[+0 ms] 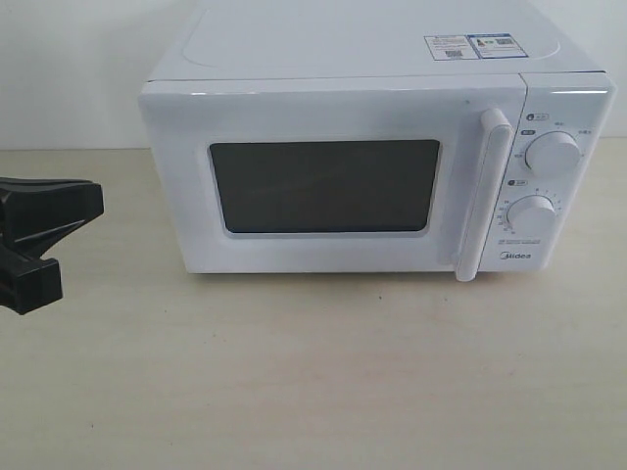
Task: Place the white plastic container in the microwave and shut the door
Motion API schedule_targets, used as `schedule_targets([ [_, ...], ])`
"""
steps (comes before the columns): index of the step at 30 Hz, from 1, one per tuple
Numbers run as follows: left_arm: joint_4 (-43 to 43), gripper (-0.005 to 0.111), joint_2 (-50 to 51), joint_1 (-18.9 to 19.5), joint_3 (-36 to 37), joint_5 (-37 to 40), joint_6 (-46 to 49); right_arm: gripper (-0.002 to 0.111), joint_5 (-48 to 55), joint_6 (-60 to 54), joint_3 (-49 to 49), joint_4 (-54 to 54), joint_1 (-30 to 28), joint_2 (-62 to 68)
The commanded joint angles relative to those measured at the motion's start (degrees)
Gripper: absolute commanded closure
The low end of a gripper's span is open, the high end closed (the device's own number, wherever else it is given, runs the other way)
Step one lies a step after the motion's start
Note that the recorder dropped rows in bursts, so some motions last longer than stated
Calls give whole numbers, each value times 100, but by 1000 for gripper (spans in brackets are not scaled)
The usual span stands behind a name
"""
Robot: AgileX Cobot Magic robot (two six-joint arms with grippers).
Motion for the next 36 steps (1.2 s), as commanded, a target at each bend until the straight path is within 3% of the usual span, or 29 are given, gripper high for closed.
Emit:
schedule_targets([
  [1,-50,102,24,7,-35,-54,-23,109,-7,-150,-3,99,-18,-26],
  [12,-50,102,24,7,-35,-54,-23,109,-17,-475,-3,675,-18,-26],
  [36,-50,102,24,7,-35,-54,-23,109,-28,-459,-3,675,-18,-26],
])
